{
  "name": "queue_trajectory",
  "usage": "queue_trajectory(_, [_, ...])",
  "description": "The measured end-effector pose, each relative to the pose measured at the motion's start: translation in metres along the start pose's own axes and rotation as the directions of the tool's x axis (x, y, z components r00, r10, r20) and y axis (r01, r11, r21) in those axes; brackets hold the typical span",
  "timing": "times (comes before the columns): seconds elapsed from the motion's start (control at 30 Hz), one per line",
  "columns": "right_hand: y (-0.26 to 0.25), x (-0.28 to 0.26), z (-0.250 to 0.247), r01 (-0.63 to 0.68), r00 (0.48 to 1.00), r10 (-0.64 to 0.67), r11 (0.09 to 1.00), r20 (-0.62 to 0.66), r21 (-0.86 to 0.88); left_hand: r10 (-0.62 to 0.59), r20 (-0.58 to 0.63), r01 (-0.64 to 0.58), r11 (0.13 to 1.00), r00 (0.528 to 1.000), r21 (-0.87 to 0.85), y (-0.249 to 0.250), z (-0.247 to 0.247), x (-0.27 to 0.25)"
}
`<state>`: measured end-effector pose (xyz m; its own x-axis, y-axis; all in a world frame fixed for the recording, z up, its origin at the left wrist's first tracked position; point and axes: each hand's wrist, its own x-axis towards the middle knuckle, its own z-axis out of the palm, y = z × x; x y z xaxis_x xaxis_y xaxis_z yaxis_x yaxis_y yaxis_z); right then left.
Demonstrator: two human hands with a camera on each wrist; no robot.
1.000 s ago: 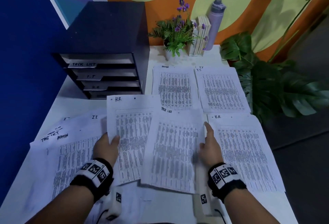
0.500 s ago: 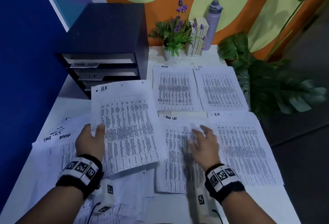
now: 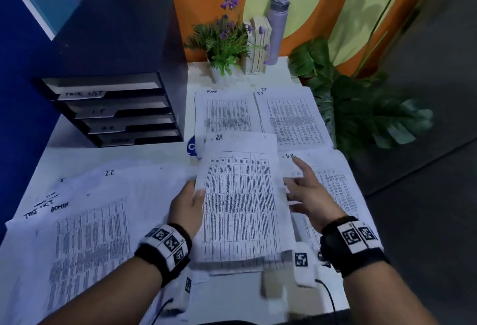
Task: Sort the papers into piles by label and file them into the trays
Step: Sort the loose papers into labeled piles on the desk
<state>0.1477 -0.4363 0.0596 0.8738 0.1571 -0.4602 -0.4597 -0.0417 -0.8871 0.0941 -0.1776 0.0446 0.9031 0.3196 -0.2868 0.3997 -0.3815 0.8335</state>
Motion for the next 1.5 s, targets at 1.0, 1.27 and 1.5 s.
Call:
queue_trajectory(1.0, [0.069,0.029,-0.102,-0.109,0.992,0.074,0.140,-0.100,-0.984,-0.120,0.625,-0.476,0.542,0.772,0.692,-0.037,0.077,-0.003])
queue_trajectory(1.27, [0.060,0.038,-0.142,-0.497,0.798,-0.110,0.437,-0.593,-0.749,-0.024,0.712,-0.601,0.516,0.702,0.610,-0.023,0.091,-0.006])
queue_trajectory(1.5, [0.065,0.034,-0.130,-0.482,0.828,-0.059,0.435,-0.558,-0.760,-0.005,0.730,-0.649,0.454,0.683,0.610,-0.015,0.116,-0.003])
